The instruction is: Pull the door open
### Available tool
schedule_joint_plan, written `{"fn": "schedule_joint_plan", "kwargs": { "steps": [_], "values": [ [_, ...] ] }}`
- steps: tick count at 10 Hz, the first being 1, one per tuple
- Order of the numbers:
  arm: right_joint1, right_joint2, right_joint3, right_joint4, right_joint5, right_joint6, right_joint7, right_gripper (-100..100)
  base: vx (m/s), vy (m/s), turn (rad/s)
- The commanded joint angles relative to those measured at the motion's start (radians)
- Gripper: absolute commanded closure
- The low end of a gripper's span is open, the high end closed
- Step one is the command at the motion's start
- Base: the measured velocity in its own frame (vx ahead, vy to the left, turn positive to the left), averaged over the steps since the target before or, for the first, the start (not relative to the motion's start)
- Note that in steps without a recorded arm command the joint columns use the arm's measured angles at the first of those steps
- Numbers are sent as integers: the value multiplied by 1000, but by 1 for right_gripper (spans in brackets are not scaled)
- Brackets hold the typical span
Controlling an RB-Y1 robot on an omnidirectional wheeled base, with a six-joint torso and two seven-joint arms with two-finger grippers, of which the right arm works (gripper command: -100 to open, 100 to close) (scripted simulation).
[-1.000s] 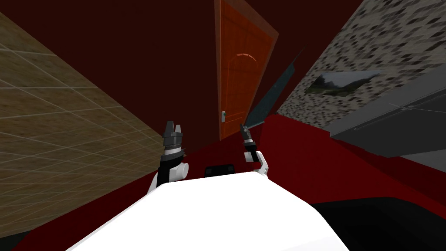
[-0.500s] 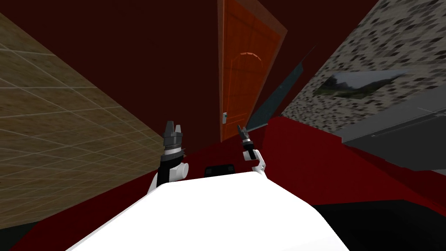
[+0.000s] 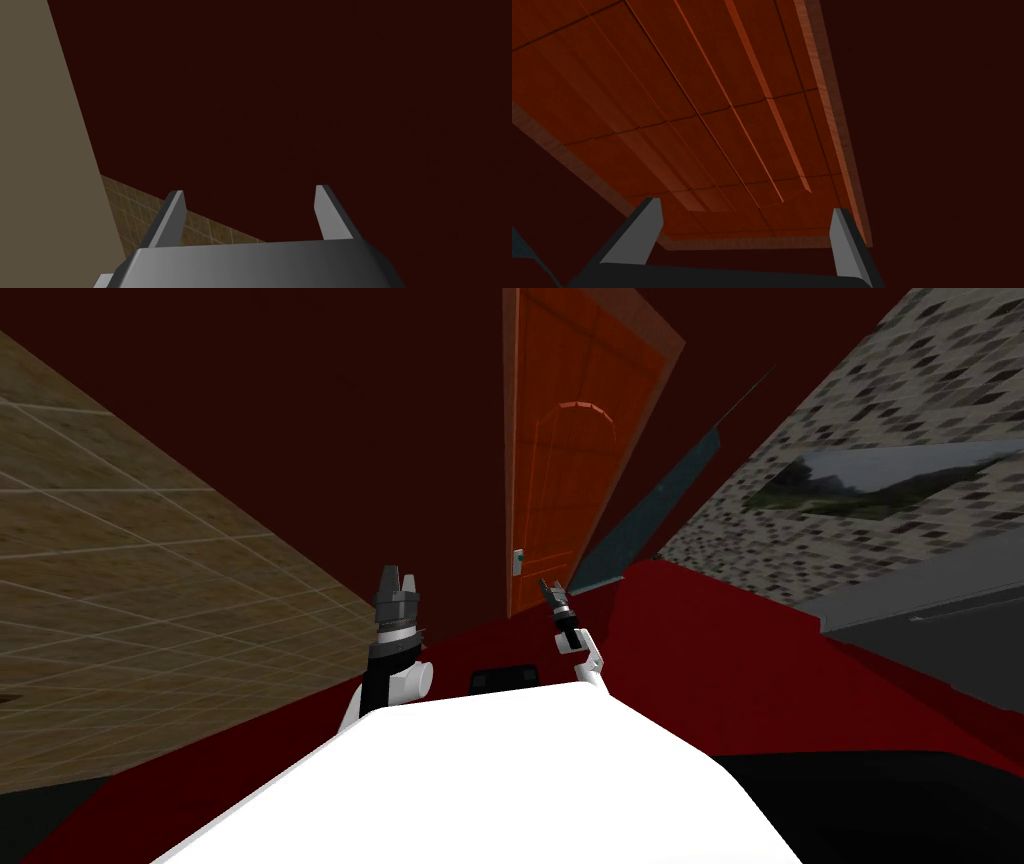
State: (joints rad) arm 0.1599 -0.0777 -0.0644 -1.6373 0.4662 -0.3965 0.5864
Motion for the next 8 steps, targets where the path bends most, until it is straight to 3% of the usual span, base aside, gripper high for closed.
{"fn": "schedule_joint_plan", "kwargs": {
  "steps": [1,8],
  "values": [
    [-15,3,-2,30,28,1,23,-100,113,-58,84],
    [-91,24,-16,172,142,5,114,-100,86,-66,70]
  ]
}}
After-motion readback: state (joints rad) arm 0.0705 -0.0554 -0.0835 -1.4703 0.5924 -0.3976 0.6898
